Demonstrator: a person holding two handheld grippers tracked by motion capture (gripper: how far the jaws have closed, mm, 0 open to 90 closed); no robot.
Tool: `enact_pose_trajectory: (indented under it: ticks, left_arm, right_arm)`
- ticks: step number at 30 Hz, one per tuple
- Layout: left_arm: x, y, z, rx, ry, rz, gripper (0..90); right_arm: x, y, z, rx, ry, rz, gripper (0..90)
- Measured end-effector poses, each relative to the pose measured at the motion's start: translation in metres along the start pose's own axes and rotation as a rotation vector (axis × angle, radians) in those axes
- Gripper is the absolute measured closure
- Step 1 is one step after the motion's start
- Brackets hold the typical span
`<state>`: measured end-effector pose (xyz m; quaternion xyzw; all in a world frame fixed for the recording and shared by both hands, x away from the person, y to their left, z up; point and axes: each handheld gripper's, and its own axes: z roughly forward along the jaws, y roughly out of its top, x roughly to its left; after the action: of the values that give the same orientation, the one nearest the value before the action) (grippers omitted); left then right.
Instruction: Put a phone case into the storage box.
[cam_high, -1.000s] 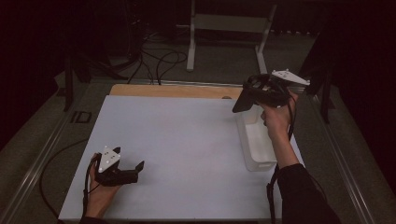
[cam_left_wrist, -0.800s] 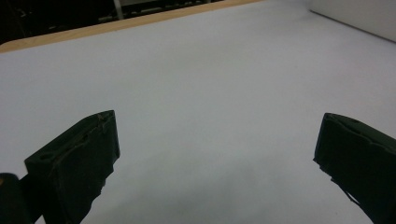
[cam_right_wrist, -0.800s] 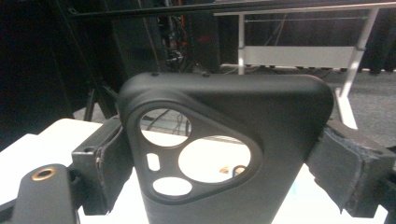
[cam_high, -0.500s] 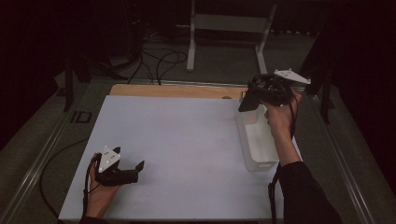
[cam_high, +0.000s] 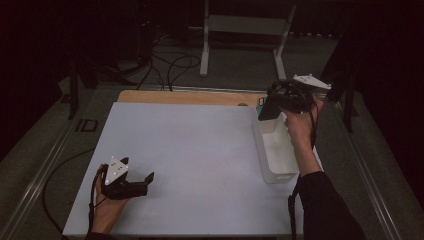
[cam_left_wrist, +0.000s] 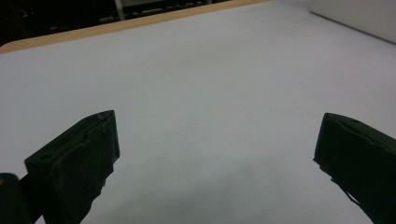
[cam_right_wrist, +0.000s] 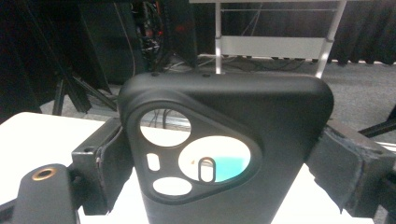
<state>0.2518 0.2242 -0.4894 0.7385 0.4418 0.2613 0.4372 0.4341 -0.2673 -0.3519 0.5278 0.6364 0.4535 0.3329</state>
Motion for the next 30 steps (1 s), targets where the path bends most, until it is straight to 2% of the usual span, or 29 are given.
enact_pose_trajectory:
  ticks: [30]
  left_arm:
    - [0.000, 0.000, 0.000, 0.003, 0.001, 0.001, 0.7]
  right_arm:
    - [-0.003, -0.010, 0.021, 0.075, -0.059, -0.026, 14.0]
